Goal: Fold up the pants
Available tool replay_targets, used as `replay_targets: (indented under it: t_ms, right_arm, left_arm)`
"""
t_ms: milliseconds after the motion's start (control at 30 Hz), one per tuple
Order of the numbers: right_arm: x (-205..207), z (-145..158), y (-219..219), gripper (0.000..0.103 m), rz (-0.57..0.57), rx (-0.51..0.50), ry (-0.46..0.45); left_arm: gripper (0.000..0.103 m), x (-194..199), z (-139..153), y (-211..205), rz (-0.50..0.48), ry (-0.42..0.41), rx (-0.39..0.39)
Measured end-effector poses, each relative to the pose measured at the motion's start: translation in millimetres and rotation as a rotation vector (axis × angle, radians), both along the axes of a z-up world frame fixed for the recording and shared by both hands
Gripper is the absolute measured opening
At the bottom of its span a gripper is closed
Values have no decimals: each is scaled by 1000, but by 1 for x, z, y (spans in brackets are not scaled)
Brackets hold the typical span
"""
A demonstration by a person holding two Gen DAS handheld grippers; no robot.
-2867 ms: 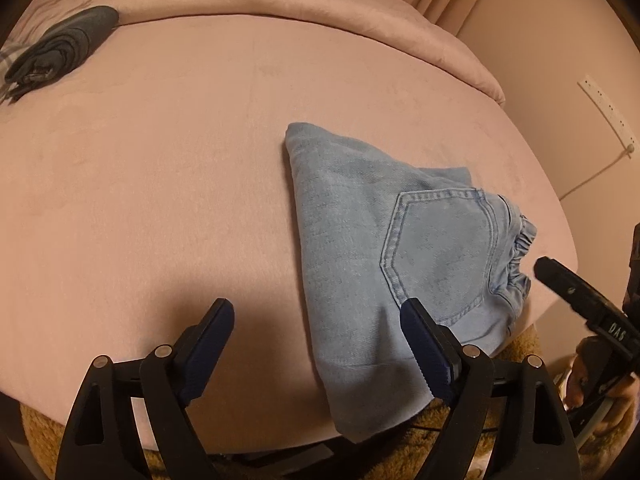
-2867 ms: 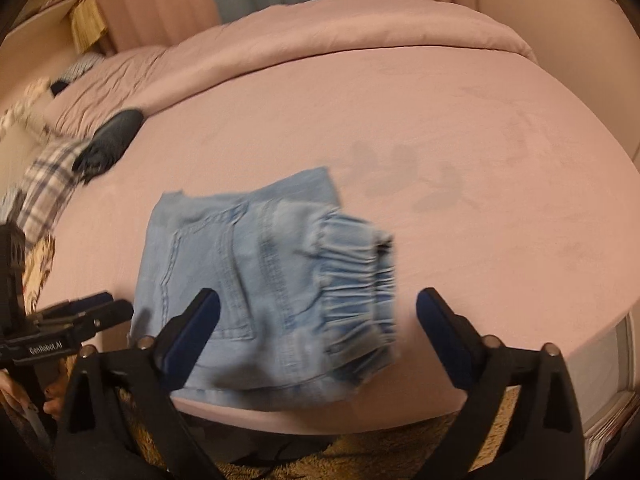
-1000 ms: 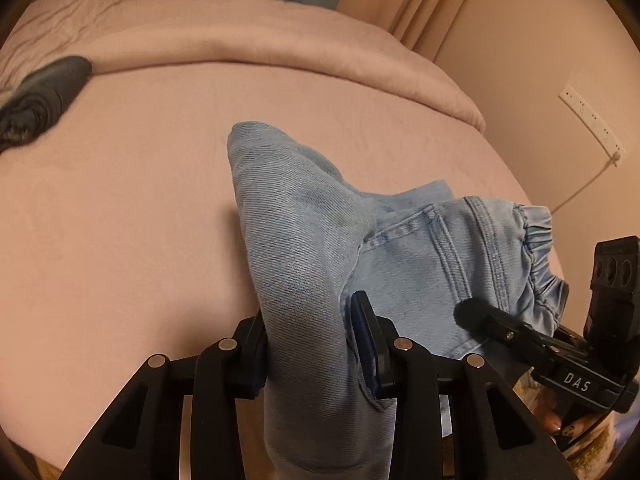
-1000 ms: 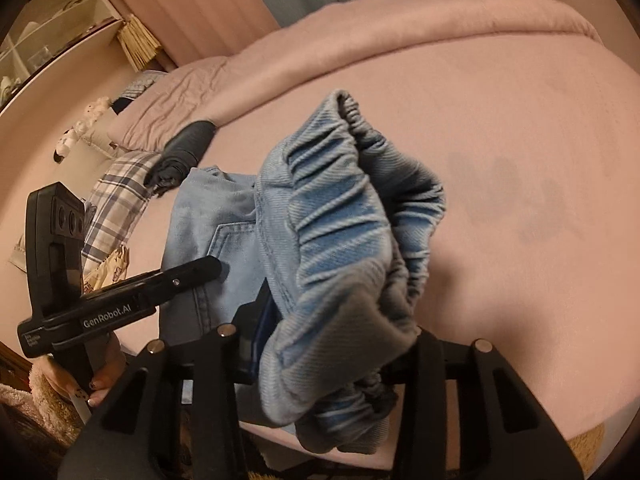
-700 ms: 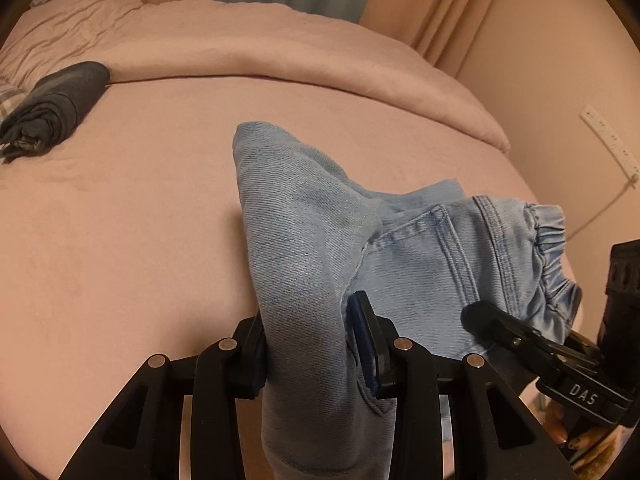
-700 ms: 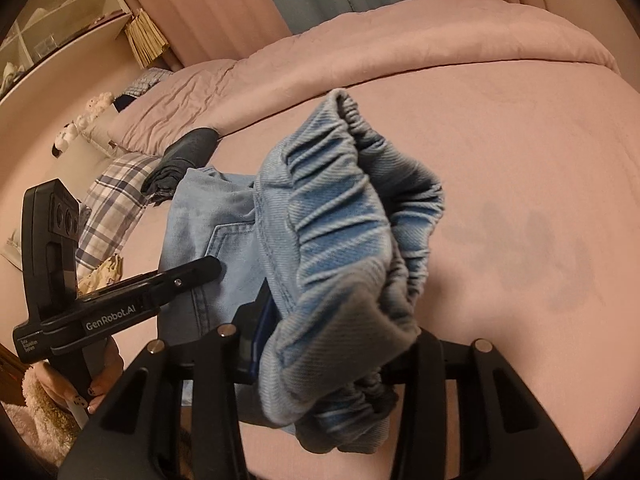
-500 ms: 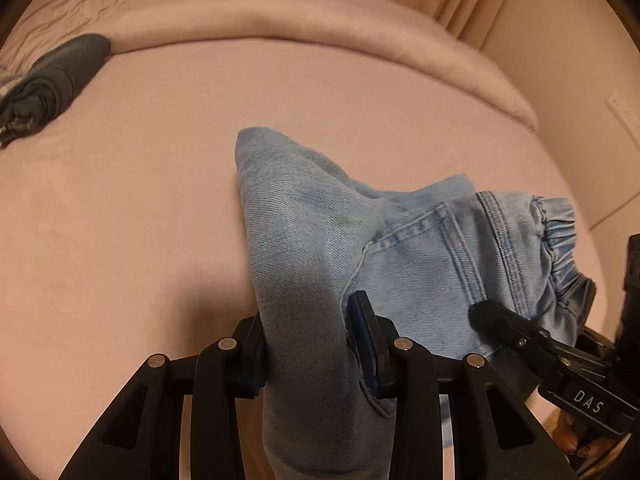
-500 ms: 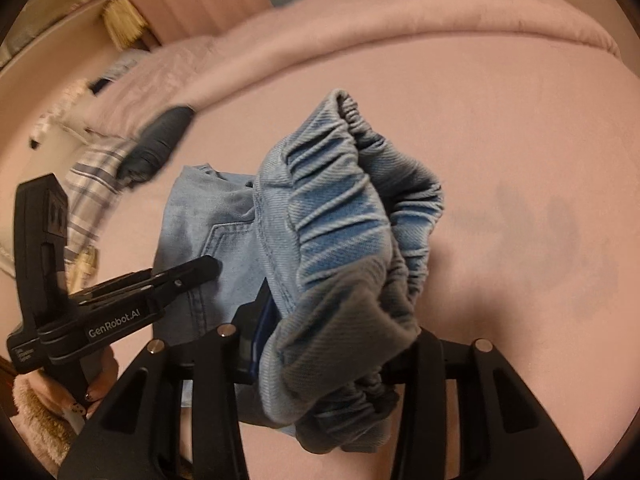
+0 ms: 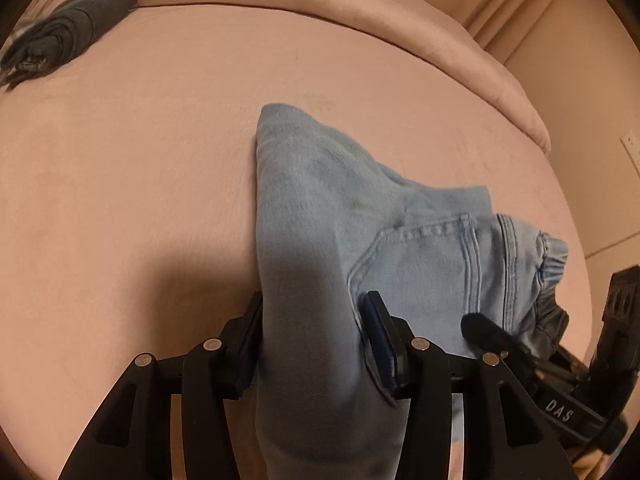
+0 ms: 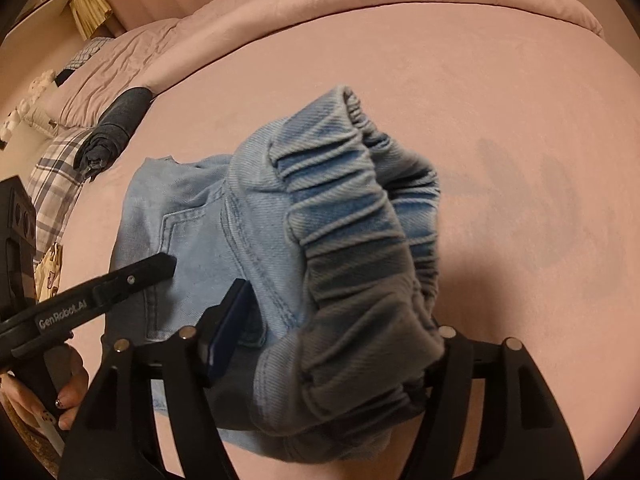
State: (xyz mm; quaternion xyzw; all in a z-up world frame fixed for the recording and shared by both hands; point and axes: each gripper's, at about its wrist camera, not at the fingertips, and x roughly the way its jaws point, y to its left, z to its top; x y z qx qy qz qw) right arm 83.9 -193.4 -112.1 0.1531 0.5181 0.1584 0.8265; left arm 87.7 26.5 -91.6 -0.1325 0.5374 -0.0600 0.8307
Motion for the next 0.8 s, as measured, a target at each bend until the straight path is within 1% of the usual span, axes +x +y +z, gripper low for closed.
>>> replay_targets:
  t_ms: [100, 133, 167, 233, 300, 333, 400, 567, 700, 800]
  right_arm:
    - [-4, 6, 0, 83, -21, -22, 24]
    - [-6, 8, 0, 89, -24, -51, 31]
    - [-10, 12, -2, 90, -23, -84, 27]
    - [-18, 22, -7, 90, -24, -119, -8]
    - [-27, 36, -14, 93, -34, -126, -50]
    - [-32, 44, -17, 96, -39, -122, -70]
    - [-41, 62, -22, 97, -43, -117, -119]
    - [-63, 107, -23, 103, -43, -145, -263]
    - [-74, 132, -20, 103, -41, -106, -334]
    - [-81, 142, -13, 103, -35, -115, -375]
  left_arm:
    - [53, -11, 11, -4, -12, 38, 29]
    - [53, -15, 19, -4, -13, 40, 31]
    - [54, -18, 25, -4, -10, 28, 28]
    - [64, -28, 41, -2, -6, -14, 13]
    - [82, -40, 60, -2, -13, -73, -10]
    - [84, -42, 67, -3, -18, -103, -14]
    - [86, -53, 85, -5, -29, -166, -12]
    - [89, -67, 115, -3, -20, -254, -7]
    - [91, -73, 128, -9, 10, -320, 63]
    - [91, -81, 130, -8, 12, -334, 89]
